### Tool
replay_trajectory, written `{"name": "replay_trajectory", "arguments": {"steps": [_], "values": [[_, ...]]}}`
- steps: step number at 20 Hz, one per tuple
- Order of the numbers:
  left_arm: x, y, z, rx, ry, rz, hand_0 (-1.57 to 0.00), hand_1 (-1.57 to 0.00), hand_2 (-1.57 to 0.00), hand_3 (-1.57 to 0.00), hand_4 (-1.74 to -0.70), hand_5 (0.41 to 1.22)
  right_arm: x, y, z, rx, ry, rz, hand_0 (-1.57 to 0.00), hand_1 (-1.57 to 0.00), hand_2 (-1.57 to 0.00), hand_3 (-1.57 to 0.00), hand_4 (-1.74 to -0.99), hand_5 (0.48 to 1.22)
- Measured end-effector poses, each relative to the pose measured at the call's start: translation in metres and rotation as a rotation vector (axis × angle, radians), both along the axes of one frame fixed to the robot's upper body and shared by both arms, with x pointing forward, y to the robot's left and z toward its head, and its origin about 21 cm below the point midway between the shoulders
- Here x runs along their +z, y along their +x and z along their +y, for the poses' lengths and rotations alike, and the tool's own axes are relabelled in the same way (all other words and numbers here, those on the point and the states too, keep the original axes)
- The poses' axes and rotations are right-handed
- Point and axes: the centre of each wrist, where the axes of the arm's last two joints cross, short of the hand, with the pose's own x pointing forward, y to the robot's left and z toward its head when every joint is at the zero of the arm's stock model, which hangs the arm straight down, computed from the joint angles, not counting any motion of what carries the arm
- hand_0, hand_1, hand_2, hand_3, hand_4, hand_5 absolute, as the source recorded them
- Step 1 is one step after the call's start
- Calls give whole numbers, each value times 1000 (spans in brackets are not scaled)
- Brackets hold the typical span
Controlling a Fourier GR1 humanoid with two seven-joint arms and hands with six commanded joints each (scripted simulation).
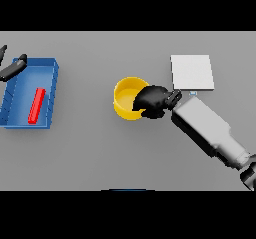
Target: Pick up the red beaker and tilt it to pour out 1 green nut into yellow bowl. Pick up the yellow bowl and place it on the metallic measuring scale.
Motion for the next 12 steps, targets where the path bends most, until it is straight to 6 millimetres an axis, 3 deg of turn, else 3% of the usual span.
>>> {"name": "replay_trajectory", "arguments": {"steps": [7, 9, 12], "values": [[2, 1, -7, -15, 18, -6, 1, 1, 1, 1, -776, 702, 35, 3, -9, -31, 13, -31, -1555, -1554, -1491, -1153, -1735, 1217], [4, 4, -7, -10, 7, -1, 1, 1, 1, 1, -782, 702, 49, 2, -14, -58, 13, -62, -1561, -1560, -1433, -1215, -1737, 1219], [6, 3, -4, -5, -14, -5, 1, 1, 1, 1, -798, 702, 57, -8, -24, -92, 0, -76, -1566, -1566, -1491, -1182, -1739, 1219]]}}
